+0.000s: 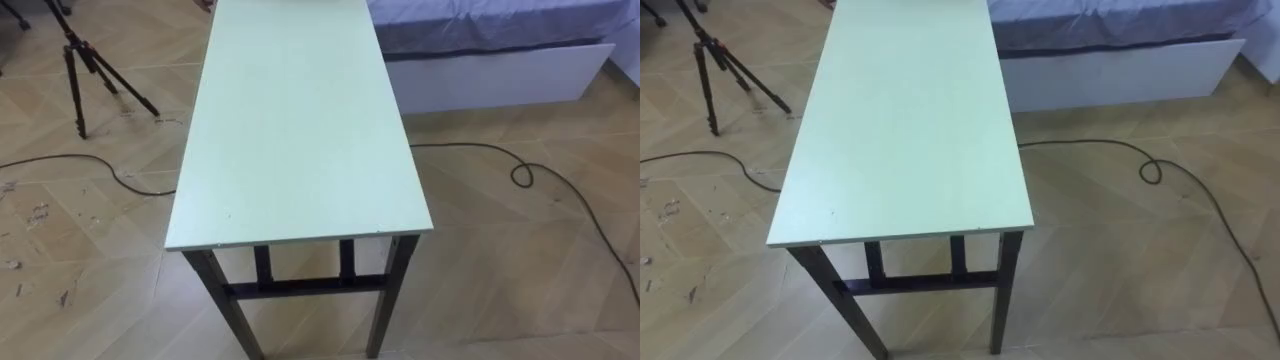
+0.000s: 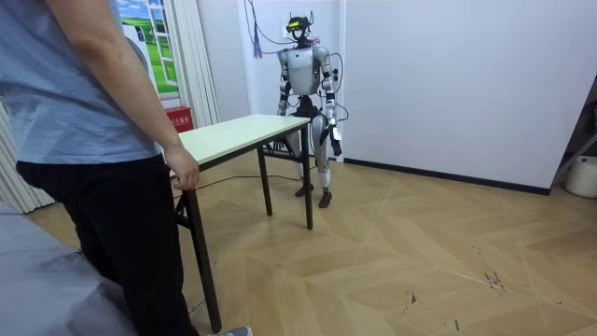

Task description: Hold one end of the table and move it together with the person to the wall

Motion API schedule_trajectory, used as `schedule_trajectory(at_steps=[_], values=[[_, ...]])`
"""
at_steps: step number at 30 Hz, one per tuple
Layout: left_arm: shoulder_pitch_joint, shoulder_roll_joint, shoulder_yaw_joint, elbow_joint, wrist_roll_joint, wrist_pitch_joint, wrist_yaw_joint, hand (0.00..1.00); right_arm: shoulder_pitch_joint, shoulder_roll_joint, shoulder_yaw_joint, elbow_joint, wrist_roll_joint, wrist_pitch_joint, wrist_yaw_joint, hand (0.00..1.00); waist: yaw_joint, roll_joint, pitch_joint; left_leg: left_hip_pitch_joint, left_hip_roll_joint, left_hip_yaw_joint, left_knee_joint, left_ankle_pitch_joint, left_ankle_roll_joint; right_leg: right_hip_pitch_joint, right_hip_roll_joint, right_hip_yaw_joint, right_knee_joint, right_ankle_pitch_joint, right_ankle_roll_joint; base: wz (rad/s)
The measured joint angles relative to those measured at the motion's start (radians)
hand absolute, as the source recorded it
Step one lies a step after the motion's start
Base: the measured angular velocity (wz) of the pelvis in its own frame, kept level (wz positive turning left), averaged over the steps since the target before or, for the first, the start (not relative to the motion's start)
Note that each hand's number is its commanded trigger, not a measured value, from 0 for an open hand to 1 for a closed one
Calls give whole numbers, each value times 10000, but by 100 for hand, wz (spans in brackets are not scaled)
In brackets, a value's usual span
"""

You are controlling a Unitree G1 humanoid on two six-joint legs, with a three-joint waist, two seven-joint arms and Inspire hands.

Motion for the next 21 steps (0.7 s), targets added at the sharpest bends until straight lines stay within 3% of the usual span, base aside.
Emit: schedule_trajectory(at_steps=[6, 8, 16, 21], values=[[-25, -14, -15, -2, -3, 0, -14, 0, -139, -5, 364, -13, 3, 0, 111, 0, 10, 7, 13, -1, -6, -16, -110, 0, -2, -15, 6, -63, -8, 0, 0, 2], [-35, -14, -11, -1, -112, 1, -72, 0, -169, 9, 363, 14, 19, 20, 230, 0, -4, -13, 22, 17, -9, -48, -122, -1, -3, 25, -7, -283, 9, 4, 3, 8], [-67, -49, -220, 4, -2389, 0, -767, 0, -279, 19, 460, 15, 485, 74, 731, 0, 65, -12, 159, 15, -12, -71, -117, -2, -4, 31, -13, -300, 10, 4, 4, 1], [-111, -40, -217, -12, -3168, -3, -1737, 0, -164, -1, 461, -27, 759, 70, 1128, 0, 246, -14, 153, -23, -10, -71, -86, -3, -3, -9, -24, -329, 61, 3, 5, 0]])
